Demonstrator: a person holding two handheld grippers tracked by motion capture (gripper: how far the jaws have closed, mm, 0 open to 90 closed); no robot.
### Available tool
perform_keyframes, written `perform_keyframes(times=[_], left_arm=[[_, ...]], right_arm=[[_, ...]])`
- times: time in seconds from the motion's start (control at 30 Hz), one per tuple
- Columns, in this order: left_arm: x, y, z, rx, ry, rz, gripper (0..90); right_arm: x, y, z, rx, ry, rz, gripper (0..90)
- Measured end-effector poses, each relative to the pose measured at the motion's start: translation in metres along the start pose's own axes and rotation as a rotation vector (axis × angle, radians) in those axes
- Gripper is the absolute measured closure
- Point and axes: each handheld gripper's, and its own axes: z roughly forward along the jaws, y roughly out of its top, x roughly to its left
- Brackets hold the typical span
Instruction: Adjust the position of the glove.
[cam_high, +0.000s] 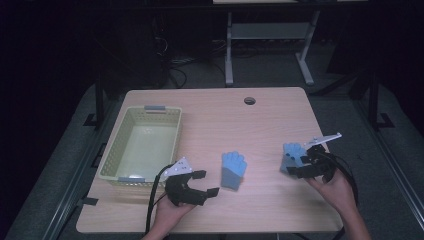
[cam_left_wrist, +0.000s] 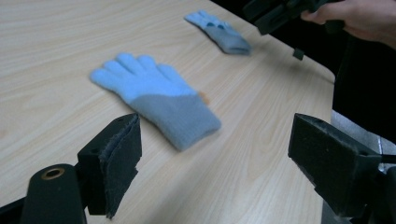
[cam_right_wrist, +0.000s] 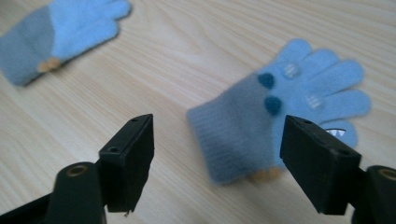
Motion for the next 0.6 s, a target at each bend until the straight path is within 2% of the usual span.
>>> perform_keyframes(times=[0.2, 0.37, 0.6], left_arm=[[0.002, 0.002, -0.003, -0.019, -0.002, -0.013, 17.0], [0.002, 0.002, -0.001, -0.014, -0.008, -0.006, 17.0], [0.0, 0.002, 0.0, -0.008, -0.013, -0.004, 17.0]], right_arm=[[-0.004, 0.01, 0.0, 0.009, -0.008, -0.017, 28.0], [-0.007, 0.022, 0.001, 0.029, -0.011, -0.004, 30.6], [-0.01, 0.028, 0.006, 0.05, -0.014, 0.005, 31.4]])
